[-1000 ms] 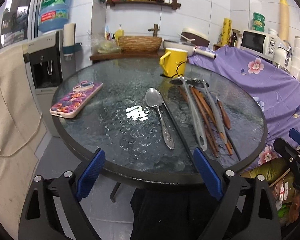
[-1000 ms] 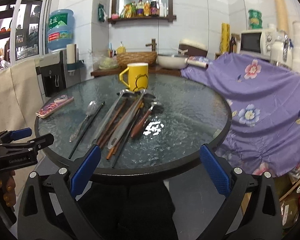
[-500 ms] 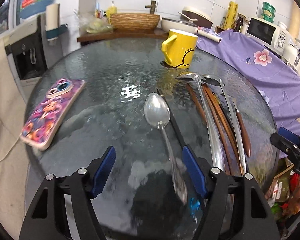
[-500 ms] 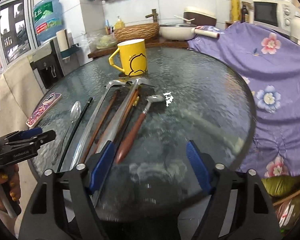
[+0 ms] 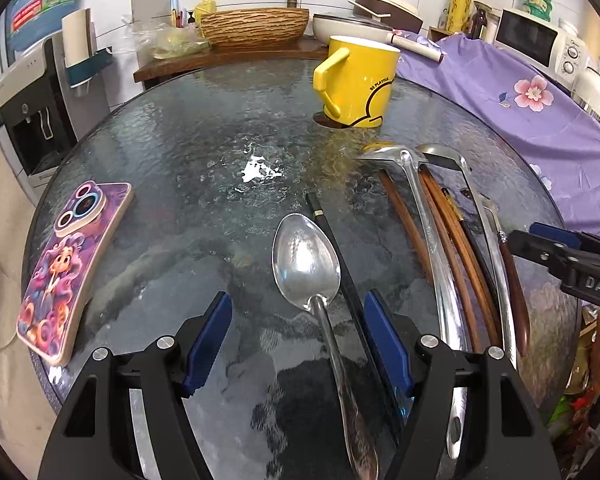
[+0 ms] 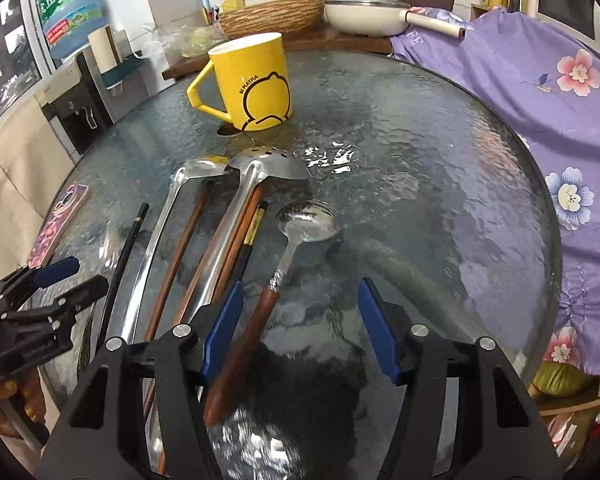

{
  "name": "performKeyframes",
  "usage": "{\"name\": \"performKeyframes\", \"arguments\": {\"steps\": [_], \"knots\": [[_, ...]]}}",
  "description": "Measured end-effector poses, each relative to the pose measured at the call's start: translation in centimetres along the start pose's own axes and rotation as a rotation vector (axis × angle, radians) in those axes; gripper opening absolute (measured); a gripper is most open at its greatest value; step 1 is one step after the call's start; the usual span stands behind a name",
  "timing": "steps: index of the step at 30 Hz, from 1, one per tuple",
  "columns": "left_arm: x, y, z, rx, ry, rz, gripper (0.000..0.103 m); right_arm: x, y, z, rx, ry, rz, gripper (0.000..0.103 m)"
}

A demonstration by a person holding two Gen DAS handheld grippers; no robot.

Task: Organize utensils
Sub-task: 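Lower left tool to the metal spoon while right tool lowers to the small wooden-handled ladle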

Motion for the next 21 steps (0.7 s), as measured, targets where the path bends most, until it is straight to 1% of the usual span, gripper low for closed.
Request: {"name": "performKeyframes", "arguments": {"steps": [3, 7, 14, 21], "knots": [[-0.6, 0.3, 0.1, -0.002, 0.001, 0.009, 0.067, -1.0, 0.5, -0.3, 0.004, -0.035, 0.008, 0.060], [-1.0, 0.9, 0.0, -0.010, 0.008, 0.017, 0.067, -2.1, 1.0, -0.3, 0.012, -0.035, 0.037, 0.060], [-1.8, 1.9, 0.0, -0.030, 0.035, 0.024, 0.060, -3.5, 2.2, 0.2, 0.051, -0.044, 0.066, 0.060], [-2.1, 2.6, 0.1, -0.023, 0.015, 0.034, 0.053, -4.5, 3.5, 0.5, 0.073, -0.053, 0.096, 0.060]]}}
Point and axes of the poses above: each gripper's, at about its wrist camera, not at the fingertips, and x roughly against the way its jaws point, z to its left, y to its top, the point moved 6 cm from there along -x, roughly the way its jaws point, and after that the axes turned 3 degrees about z, right-handed, at the moved point
